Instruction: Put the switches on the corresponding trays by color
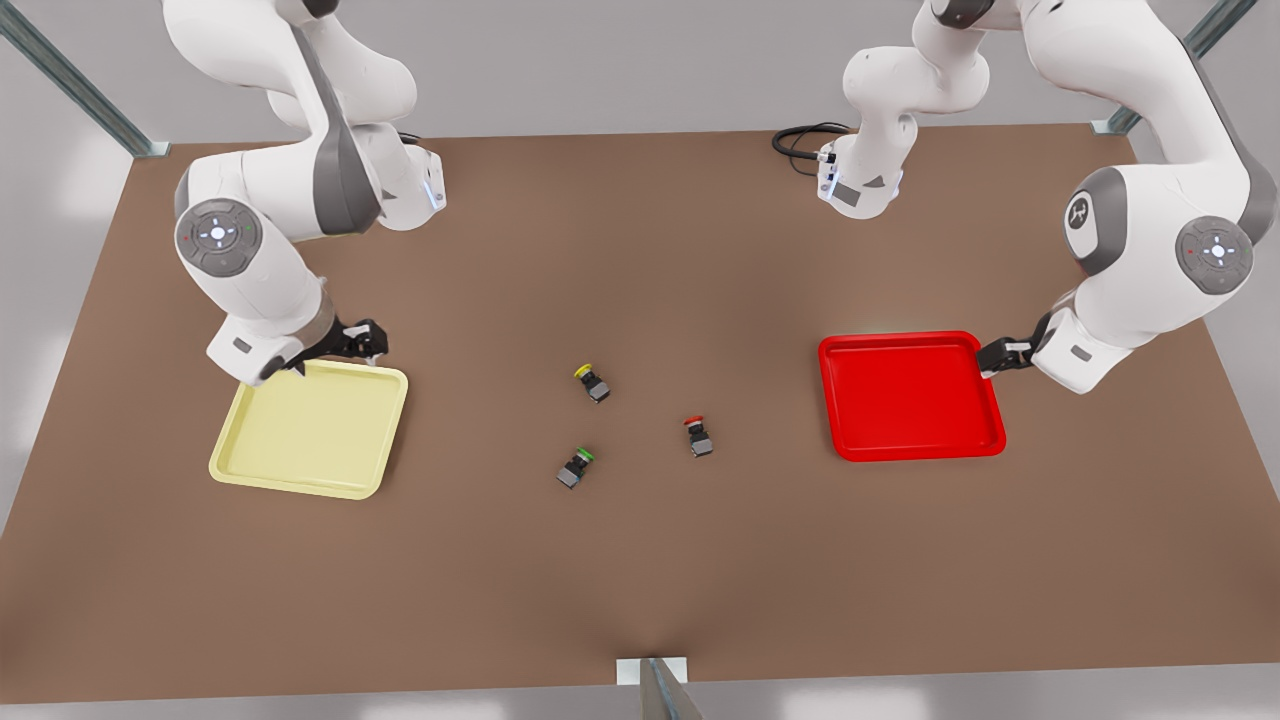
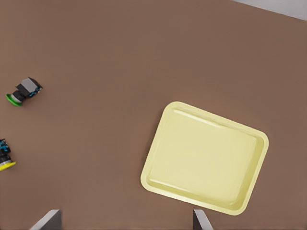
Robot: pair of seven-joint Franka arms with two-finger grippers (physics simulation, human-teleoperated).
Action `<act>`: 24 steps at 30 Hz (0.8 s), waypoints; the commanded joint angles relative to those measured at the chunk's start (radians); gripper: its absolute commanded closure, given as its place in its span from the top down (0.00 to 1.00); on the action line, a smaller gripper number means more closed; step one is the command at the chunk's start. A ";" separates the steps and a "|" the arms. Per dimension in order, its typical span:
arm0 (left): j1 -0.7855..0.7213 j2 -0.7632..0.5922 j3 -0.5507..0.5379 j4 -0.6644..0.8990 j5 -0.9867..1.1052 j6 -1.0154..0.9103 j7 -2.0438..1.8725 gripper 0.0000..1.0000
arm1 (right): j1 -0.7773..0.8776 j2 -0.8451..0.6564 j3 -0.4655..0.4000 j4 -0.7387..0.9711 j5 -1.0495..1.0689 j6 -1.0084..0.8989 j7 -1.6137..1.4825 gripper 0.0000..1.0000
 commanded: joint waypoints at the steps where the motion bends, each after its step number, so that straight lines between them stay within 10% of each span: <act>1: 0.001 -0.002 0.000 -0.001 -0.004 -0.015 -0.005 1.00 | -0.001 0.001 0.000 0.000 0.000 -0.001 0.000 1.00; 6: -0.061 0.093 -0.023 0.062 -0.033 -0.031 -0.048 1.00 | 0.252 0.271 0.005 -0.012 0.046 -0.014 0.010 1.00; 12: -0.317 0.288 -0.023 0.197 -0.027 0.033 -0.301 1.00 | 0.486 0.420 0.018 -0.248 0.081 0.596 0.008 1.00; 24: -0.375 0.495 -0.042 0.070 -0.035 0.380 -0.284 1.00 | 0.440 0.465 0.017 -0.279 0.106 0.685 0.010 1.00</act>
